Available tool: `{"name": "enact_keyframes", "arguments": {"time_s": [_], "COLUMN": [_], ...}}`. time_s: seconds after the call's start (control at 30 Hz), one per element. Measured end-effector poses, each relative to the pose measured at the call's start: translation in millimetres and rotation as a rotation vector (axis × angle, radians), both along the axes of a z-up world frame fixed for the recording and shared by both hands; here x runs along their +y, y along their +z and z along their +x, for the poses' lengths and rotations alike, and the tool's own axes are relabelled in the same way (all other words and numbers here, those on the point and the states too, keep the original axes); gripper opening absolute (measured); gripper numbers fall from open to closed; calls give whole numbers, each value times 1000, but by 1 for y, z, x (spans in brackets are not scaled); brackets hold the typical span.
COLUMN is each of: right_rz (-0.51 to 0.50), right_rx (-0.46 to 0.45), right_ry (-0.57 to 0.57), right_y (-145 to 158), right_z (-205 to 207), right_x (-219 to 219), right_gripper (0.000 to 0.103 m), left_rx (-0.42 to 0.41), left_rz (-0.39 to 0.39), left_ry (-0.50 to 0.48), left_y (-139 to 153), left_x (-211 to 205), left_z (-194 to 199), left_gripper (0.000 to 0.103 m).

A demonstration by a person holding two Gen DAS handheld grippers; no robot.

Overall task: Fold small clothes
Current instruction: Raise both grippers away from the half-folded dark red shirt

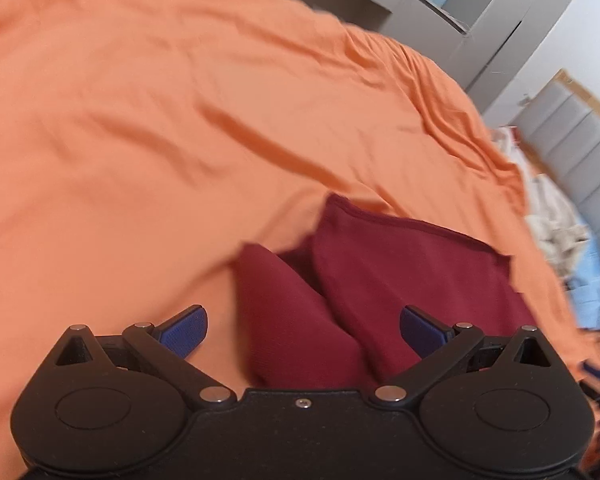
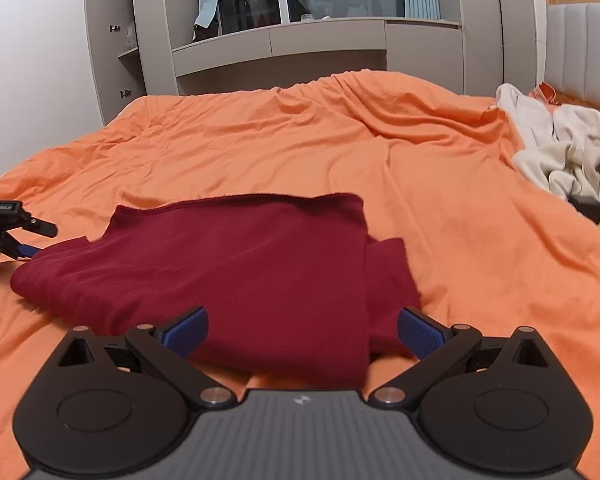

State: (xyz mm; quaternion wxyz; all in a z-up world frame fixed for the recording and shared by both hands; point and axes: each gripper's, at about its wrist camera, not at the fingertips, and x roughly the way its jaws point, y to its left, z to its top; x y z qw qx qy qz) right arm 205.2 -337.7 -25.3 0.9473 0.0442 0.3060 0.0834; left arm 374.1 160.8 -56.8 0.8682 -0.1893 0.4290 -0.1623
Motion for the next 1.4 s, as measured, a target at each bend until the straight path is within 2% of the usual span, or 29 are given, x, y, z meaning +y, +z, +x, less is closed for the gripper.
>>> {"name": "enact_keyframes", "arguments": {"time_s": [0.1,0.17,0.37,0.47,0.57,0.73,0.87,1.0,1.2,1.4], "right_rz": [0,-4,8,14,1,-17,6,33,82,125], "right_rx": [21,28,51,53,50,49,64,73,71,79], "right_ry": [12,17,22,28,25,-6,-30,-46,-57,-104], "right_y": [-4,-5,-11,-11,-12,-14,-19,-21,-22,-25], "right_z": [-2,-3,-2,-3,-4,-6,-6,-7,-8,-8], "right_x": [7,10,16,17,18,13,4,-1,-5,-12], "right_gripper": [103,103,103,103,103,103,103,103,103,103], "left_rx": [70,79,17,-13,-28,-13,-22,-20,-37,-26], "left_rz": [-83,-139,-262,-293,-303,-251,-238,-262,-198,-248], "left_ry": [-39,-66,-95,-118,-134,-82,-53,-57,-41,47], "left_y": [-14,-15,10,27,39,42,41,40,42,27], "left_x": [-1,-2,0,-5,-10,-13,-9,-14,-41,-70], "left_z": [8,6,-11,-18,-25,-39,-60,-82,-121,-148], "left_gripper": [102,98,98,98,98,99,100,101,102,102]}}
